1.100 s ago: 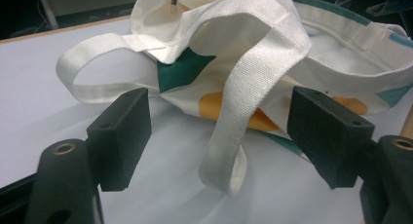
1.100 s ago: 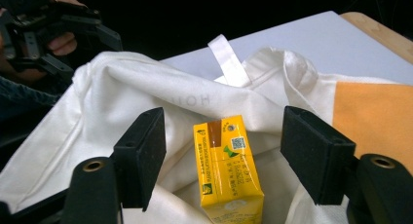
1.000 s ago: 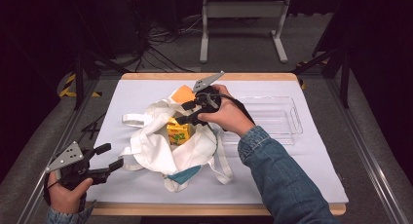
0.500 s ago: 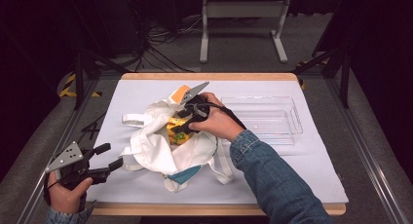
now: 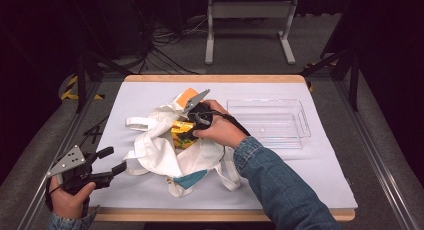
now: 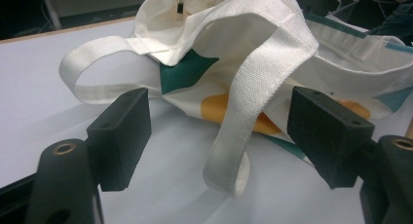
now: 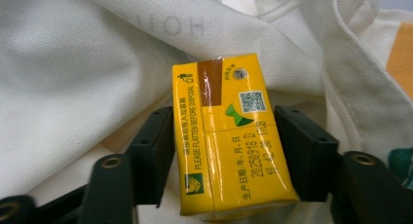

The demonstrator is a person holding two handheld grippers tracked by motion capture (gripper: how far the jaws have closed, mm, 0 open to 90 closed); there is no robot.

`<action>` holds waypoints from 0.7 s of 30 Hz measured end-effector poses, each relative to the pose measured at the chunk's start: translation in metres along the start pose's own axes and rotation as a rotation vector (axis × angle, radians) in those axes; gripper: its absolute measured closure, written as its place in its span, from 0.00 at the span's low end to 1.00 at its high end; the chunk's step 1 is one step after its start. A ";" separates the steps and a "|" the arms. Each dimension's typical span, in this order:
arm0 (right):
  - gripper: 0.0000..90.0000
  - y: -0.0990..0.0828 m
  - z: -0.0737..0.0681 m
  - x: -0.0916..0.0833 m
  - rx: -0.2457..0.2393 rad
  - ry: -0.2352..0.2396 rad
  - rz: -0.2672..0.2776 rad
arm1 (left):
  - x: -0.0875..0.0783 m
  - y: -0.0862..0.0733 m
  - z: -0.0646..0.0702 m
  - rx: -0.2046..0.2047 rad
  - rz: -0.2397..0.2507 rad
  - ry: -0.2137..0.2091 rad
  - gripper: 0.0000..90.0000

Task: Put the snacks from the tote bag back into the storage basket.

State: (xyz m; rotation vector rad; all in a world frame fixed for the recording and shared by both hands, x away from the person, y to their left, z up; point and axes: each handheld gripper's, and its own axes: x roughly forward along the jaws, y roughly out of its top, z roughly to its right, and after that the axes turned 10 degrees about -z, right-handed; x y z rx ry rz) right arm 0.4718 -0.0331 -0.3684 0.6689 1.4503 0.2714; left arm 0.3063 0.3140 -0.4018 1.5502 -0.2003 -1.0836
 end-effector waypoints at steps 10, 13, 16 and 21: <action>0.57 0.005 -0.002 -0.005 -0.024 -0.027 -0.019 | -0.001 -0.001 -0.001 -0.007 0.007 0.001 0.28; 0.57 0.008 -0.001 -0.010 -0.016 -0.016 0.002 | 0.000 -0.001 -0.001 -0.006 0.005 0.003 0.28; 0.57 0.012 -0.003 -0.018 -0.023 -0.023 0.008 | -0.001 -0.001 -0.001 -0.006 0.006 0.004 0.28; 0.57 0.019 -0.007 -0.035 -0.027 -0.026 0.047 | -0.001 -0.002 -0.002 -0.008 0.003 0.012 0.28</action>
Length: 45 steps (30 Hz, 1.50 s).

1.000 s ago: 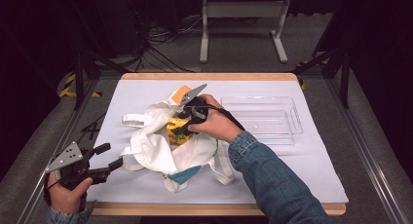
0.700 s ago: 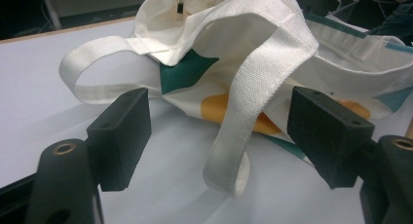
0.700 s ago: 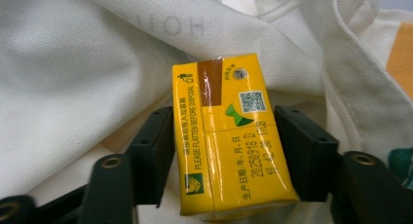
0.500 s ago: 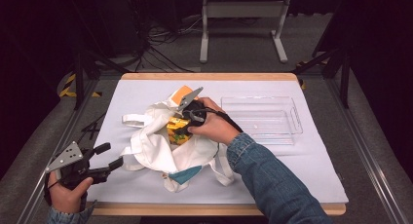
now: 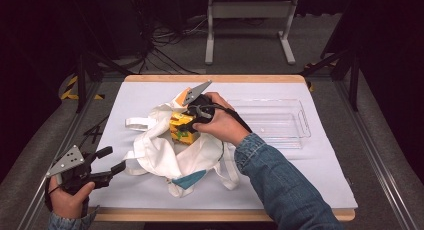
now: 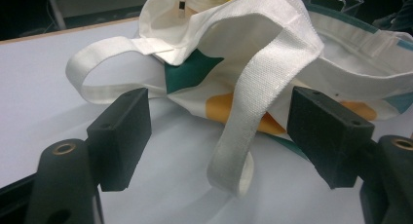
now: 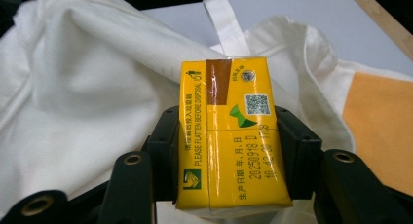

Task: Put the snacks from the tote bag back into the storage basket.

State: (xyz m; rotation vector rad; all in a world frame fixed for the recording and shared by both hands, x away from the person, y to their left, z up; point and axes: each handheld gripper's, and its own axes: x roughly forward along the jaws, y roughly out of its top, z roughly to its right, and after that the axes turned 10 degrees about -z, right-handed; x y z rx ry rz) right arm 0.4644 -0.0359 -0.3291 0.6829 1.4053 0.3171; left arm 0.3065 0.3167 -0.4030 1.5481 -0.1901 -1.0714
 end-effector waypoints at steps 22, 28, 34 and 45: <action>0.57 0.018 -0.008 -0.066 -0.018 -0.029 0.120 | -0.001 0.000 0.000 0.006 0.001 0.000 0.28; 0.57 0.014 -0.005 -0.082 -0.013 -0.045 0.141 | -0.001 0.000 0.000 -0.001 0.003 -0.001 0.28; 0.57 0.008 -0.003 -0.093 -0.007 -0.057 0.143 | -0.001 0.000 0.000 -0.004 0.002 -0.001 0.28; 0.57 -0.018 0.004 -0.130 0.014 -0.075 0.162 | -0.001 0.000 0.000 0.004 -0.002 0.004 0.28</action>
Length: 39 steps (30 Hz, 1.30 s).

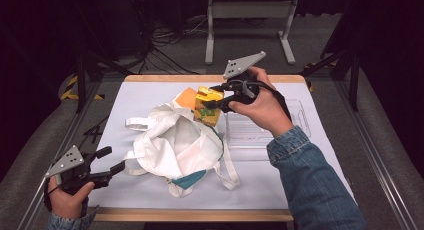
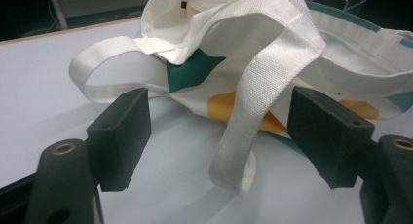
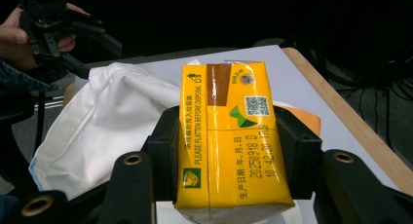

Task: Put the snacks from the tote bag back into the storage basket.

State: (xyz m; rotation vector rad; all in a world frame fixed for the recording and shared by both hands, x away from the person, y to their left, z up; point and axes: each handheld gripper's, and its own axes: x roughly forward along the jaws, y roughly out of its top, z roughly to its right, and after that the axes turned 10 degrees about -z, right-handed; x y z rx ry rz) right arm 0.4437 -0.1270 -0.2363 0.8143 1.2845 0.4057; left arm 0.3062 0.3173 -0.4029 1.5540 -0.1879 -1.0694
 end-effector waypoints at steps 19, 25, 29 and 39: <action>0.57 -0.039 0.018 -0.050 0.035 -0.053 0.001 | 0.000 0.000 0.000 -0.001 -0.001 0.000 0.28; 0.57 -0.053 0.027 -0.059 0.017 -0.043 -0.008 | 0.000 0.000 0.000 -0.001 -0.005 -0.001 0.29; 0.57 -0.062 0.033 -0.062 0.018 -0.046 -0.012 | 0.000 0.000 0.000 -0.001 -0.003 0.000 0.29; 0.57 -0.092 0.050 -0.050 0.037 -0.043 -0.026 | 0.002 0.000 0.000 -0.003 -0.009 -0.004 0.29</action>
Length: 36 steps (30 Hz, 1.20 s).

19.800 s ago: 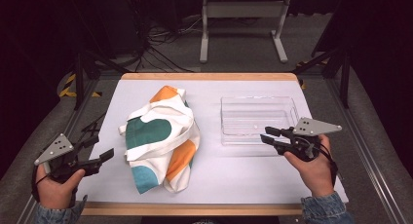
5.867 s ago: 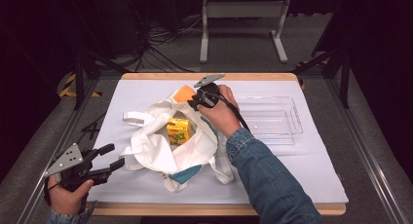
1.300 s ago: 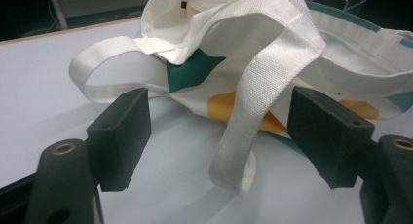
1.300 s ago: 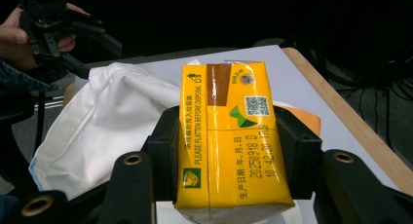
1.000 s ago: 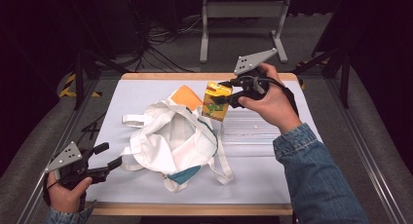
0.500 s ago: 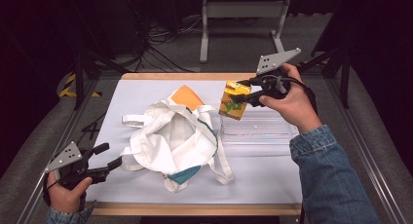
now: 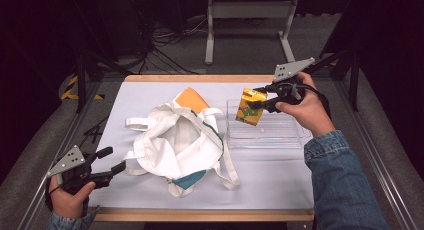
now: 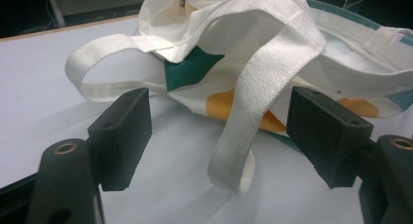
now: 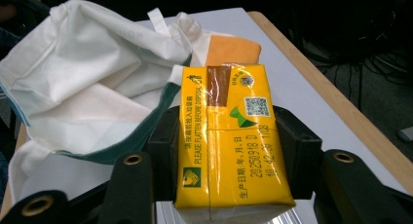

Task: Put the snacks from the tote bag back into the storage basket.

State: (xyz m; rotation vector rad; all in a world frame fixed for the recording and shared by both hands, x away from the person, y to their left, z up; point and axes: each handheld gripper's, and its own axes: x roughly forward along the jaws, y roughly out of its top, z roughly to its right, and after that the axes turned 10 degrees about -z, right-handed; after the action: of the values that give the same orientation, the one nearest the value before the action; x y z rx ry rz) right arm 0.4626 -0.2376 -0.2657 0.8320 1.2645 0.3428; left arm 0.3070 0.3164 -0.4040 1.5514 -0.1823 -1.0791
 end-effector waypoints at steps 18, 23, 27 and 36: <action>0.57 -0.021 0.003 0.038 -0.042 0.034 -0.067 | 0.001 -0.001 -0.001 0.006 0.000 -0.002 0.28; 0.57 -0.024 0.002 0.047 -0.057 0.049 -0.092 | 0.001 -0.001 0.000 0.005 -0.001 -0.002 0.28; 0.57 -0.028 0.001 0.052 -0.060 0.062 -0.096 | 0.001 -0.001 -0.001 0.008 -0.001 -0.001 0.28; 0.57 -0.036 -0.001 0.061 -0.095 0.087 -0.114 | 0.001 -0.001 0.000 0.010 0.003 -0.010 0.28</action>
State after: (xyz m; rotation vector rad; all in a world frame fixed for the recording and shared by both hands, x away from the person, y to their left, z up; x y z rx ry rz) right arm 0.4725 -0.2220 -0.3343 0.6668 1.3602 0.3478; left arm 0.3076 0.3161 -0.4052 1.5543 -0.1964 -1.0853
